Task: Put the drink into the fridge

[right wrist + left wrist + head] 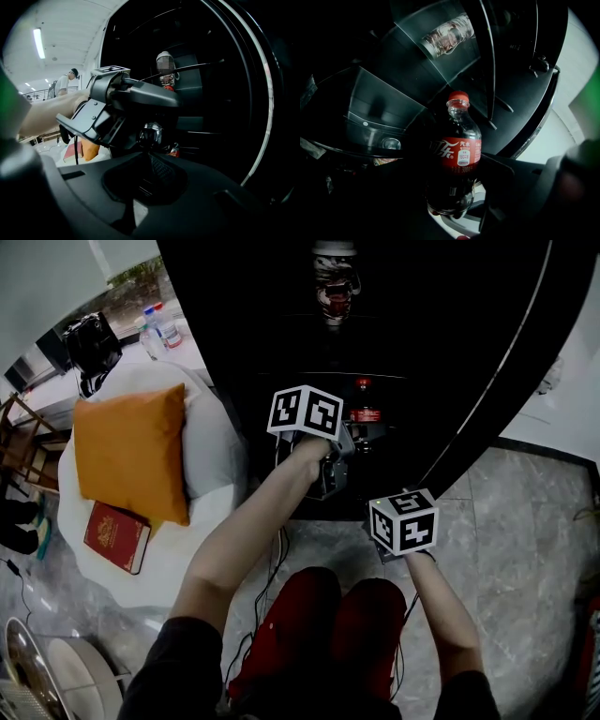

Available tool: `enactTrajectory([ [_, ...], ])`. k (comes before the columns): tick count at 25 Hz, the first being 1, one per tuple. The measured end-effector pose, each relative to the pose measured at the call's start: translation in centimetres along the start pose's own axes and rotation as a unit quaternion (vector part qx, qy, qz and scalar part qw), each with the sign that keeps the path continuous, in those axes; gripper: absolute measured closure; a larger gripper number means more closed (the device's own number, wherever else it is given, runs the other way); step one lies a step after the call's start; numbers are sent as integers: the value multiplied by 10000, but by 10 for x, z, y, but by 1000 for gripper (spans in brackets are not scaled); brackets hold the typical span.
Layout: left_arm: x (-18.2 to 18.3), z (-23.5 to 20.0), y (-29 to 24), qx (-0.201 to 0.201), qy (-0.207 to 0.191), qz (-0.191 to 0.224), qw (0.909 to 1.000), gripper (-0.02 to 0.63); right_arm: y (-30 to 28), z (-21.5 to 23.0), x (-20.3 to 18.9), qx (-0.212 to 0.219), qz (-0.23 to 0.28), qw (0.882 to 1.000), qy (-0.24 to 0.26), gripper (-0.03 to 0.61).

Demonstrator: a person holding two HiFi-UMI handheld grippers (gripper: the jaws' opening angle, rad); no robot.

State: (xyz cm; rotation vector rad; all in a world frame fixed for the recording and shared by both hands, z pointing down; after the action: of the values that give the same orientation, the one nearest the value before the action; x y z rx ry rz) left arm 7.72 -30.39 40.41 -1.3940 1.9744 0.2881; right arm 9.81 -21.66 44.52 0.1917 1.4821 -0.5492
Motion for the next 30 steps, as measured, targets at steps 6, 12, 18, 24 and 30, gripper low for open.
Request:
enactTrajectory([
  [6,4,-1,1,71,54,100,9999,295,-5,4,5,-11,242,9996,-145,560],
  [12,6,-7,0,137,291,96,9994,293,-6,-1,8,35,365,9993,-105,560],
  [18,6,-10,-3,139,605,48,9981,293,-6,-2,9,115,422,9990,-108,560],
  [24,7,-9,-1,175,550,128,9982,293,-7,-3,11,134,489,9987,-15,560],
  [30,16,-4,-1,232,318,191,9990,293,-11,-1,17,96,571,9983,-39,560],
])
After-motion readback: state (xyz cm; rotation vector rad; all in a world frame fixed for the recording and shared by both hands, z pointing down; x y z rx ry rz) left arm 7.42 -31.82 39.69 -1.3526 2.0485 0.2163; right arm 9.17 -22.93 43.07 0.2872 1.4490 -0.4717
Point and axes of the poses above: the fingertips, and each gripper's own axes: y backward along the fingers, z to its right, x out of its top, the point moved 4 cm from there along y, backward along the fingers, and after that the axes turned 12 degrees about z, right-handed, at the moved point
